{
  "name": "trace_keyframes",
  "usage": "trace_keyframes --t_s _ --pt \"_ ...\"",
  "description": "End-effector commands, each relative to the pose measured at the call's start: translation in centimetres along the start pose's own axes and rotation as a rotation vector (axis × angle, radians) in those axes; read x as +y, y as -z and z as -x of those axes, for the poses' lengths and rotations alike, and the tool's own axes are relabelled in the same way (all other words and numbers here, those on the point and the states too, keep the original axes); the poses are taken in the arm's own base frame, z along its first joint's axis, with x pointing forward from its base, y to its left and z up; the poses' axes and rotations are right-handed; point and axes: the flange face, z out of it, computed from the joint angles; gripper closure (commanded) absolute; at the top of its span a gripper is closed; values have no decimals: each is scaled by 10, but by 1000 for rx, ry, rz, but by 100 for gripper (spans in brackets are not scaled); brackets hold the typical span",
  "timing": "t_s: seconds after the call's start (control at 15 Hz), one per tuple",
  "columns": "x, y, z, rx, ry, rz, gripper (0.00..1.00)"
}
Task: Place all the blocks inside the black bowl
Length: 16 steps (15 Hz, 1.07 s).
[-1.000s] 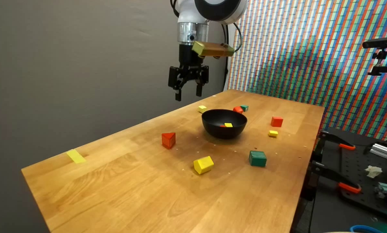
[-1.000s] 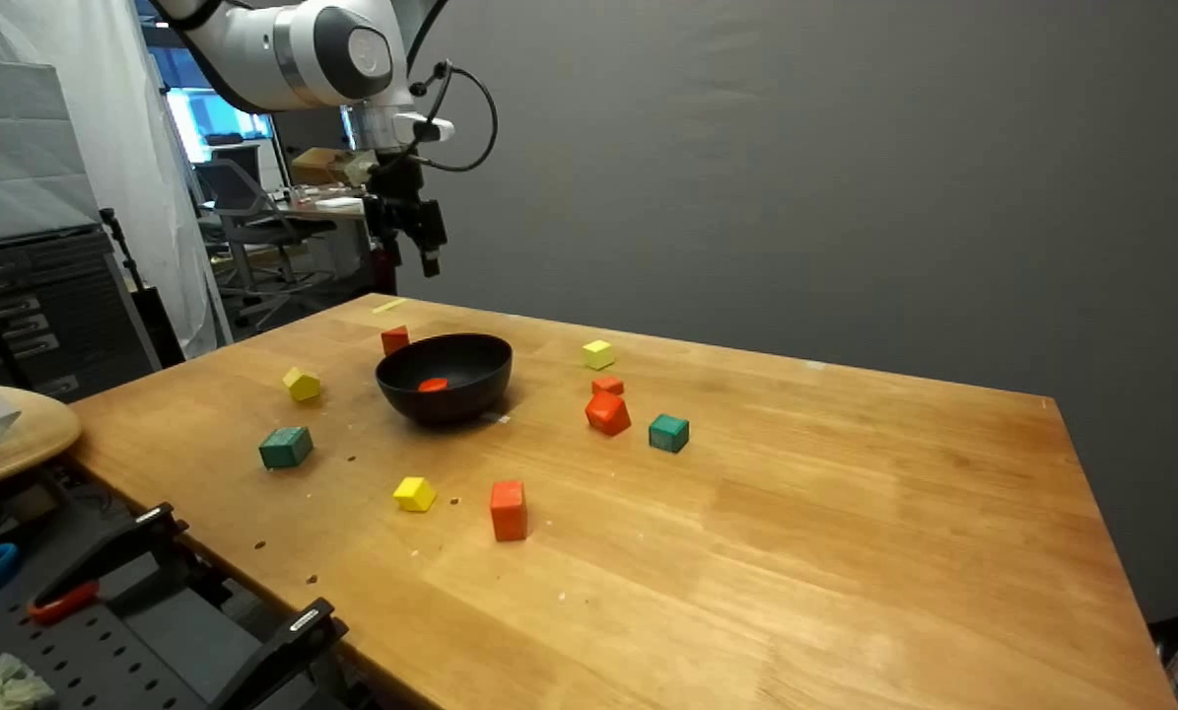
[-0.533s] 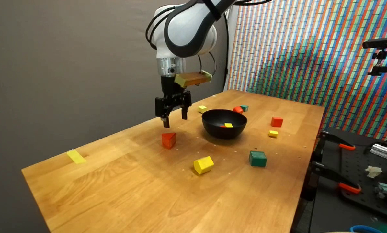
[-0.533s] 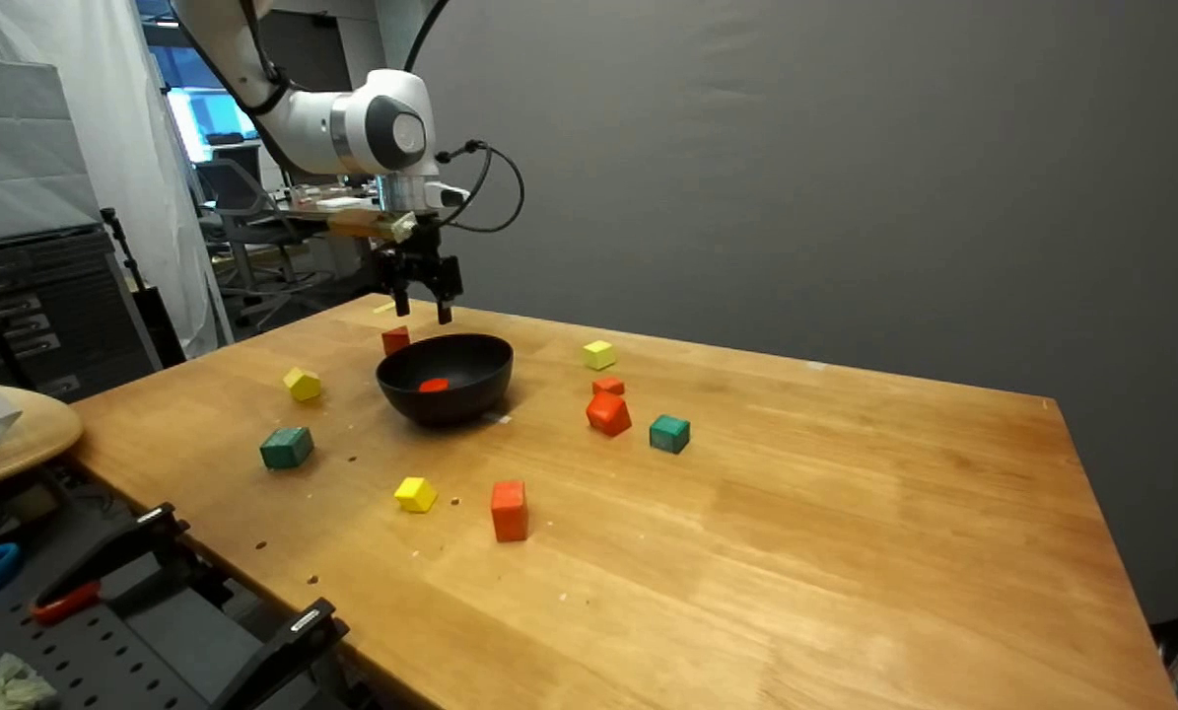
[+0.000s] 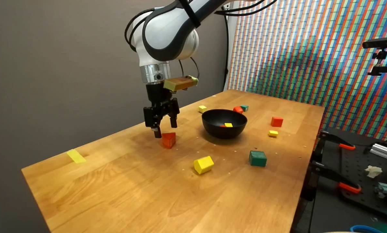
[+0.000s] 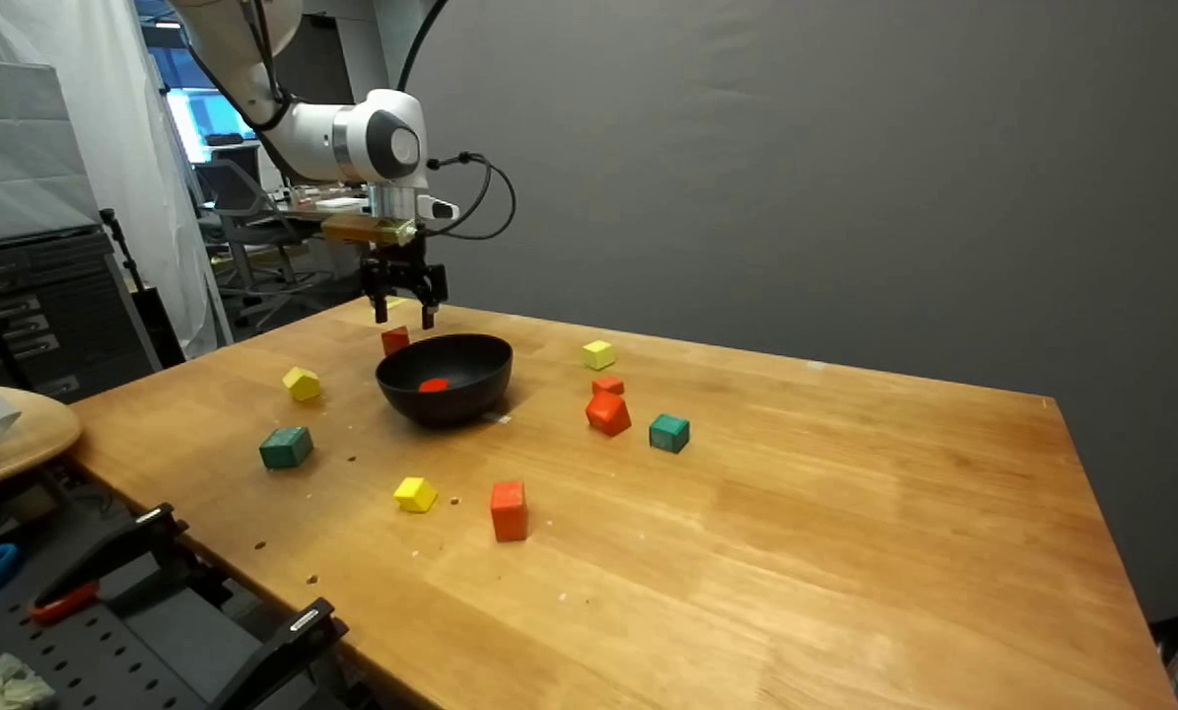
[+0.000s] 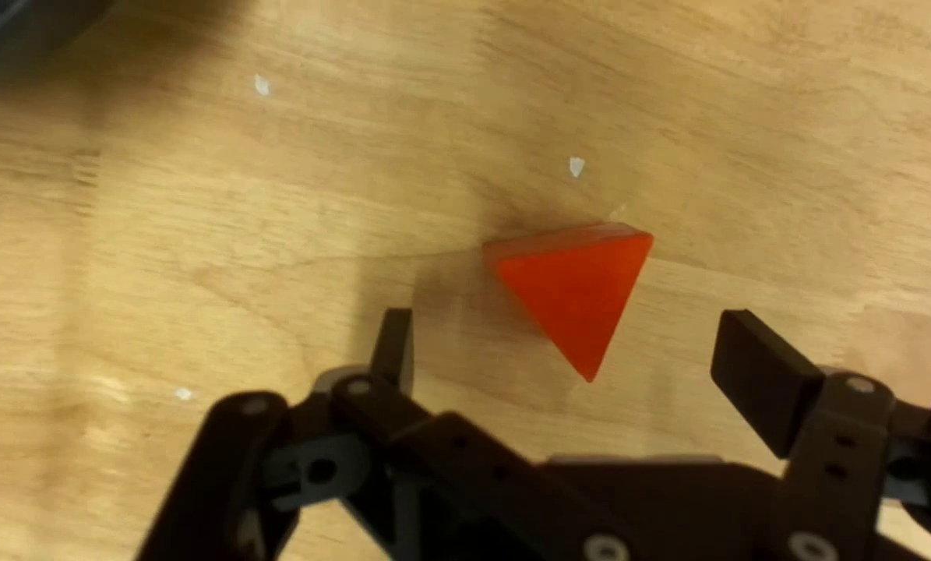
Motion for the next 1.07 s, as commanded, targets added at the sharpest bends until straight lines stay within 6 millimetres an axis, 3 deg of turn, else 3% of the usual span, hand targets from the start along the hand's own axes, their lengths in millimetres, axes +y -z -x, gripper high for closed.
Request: trace_keyframes --t_s 0.0,0.27,0.4,0.6,0.8,1.0 --pt "-3 -11 -10 -92 58 11 30" --pt "-2 -31 -14 -158 62 25 63" --pt "-4 -28 -15 -163 61 27 77" --pt "-3 -1 -9 -164 84 8 77" --pt "22 49 17 -139 50 84 77" --pt "52 79 34 -74 -118 130 77"
